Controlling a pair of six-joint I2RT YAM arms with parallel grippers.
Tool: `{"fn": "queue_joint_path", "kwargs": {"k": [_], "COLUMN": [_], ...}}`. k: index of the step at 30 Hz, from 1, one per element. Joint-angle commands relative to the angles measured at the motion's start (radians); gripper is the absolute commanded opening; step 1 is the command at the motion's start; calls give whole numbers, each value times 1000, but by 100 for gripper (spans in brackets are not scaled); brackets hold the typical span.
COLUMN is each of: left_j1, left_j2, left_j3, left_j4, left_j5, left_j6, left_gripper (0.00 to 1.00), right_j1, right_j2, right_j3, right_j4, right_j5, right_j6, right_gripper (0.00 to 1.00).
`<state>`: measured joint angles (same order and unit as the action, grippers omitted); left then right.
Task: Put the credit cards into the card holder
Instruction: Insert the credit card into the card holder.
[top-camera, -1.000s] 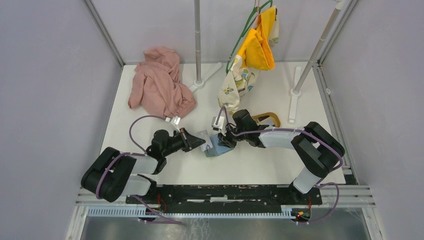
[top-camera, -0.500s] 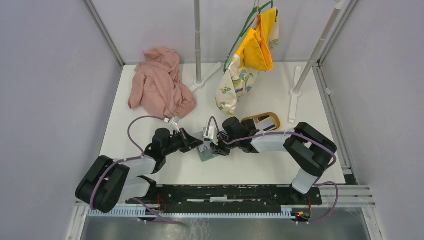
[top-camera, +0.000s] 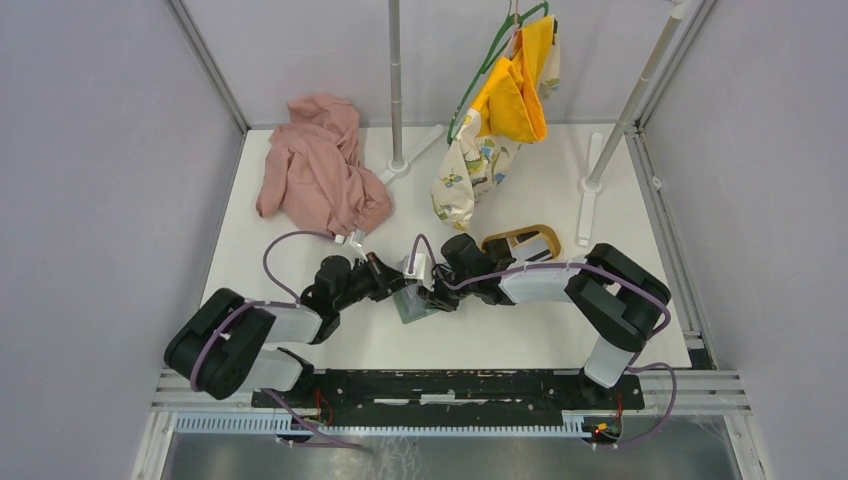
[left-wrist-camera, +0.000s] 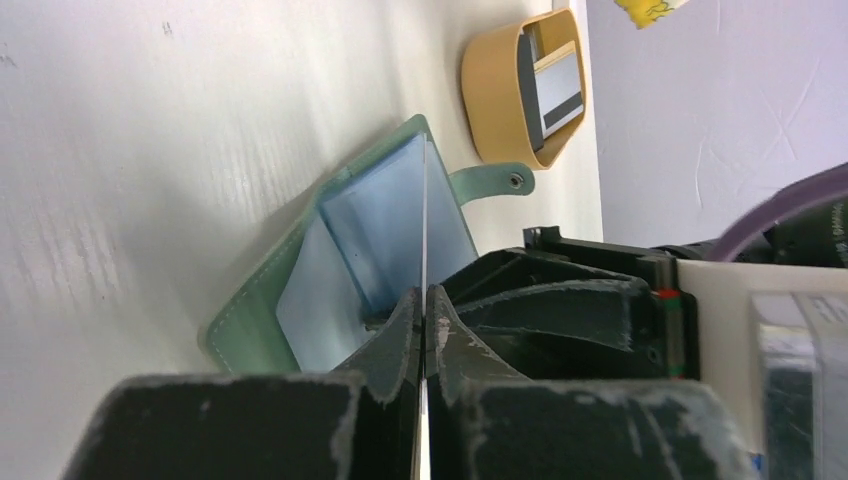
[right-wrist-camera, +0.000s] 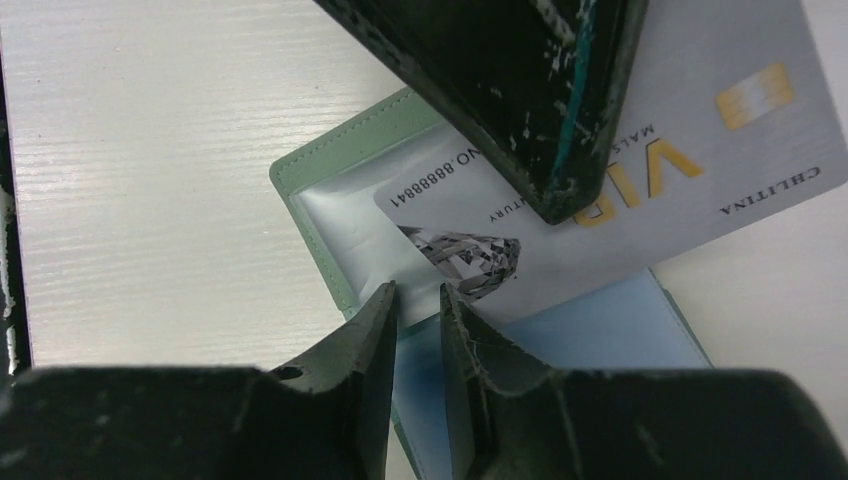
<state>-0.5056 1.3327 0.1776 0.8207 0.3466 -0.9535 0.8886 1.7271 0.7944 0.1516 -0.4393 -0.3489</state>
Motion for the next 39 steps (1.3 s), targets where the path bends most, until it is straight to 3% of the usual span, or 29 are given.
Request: {"fn": "queue_joint_path", "kwargs": {"k": [1,10,15,22,32,39], "left_j1": [-27,-28,-28,-29,-56,-131], "left_j2": [93,256,410,567,496,577], "left_j3": [-6,-44,-79,-114,-107,-79], "left_j4": [208,321,503,761,696,773], "left_j5": [-31,-41,-11,10,0,-46], "left_j6": [-75,-63,-109,-188,-200,-281], "left_gripper": [2,2,2,2,2,2], "right_j1": [3,-26,-78,-158,-166,-174], "right_j2": [-23,-64,-129,-104,-28,-4], "right_j3": [26,75,94,96,149,155], "right_j4": [-33,-173,-284,-266,-367,-387], "right_j5": [5,-88,-161,17,73,28], "right_j6": [-32,-139,-266,-218,-256,-241], "right_gripper": [29,32,33,35,46,46]}}
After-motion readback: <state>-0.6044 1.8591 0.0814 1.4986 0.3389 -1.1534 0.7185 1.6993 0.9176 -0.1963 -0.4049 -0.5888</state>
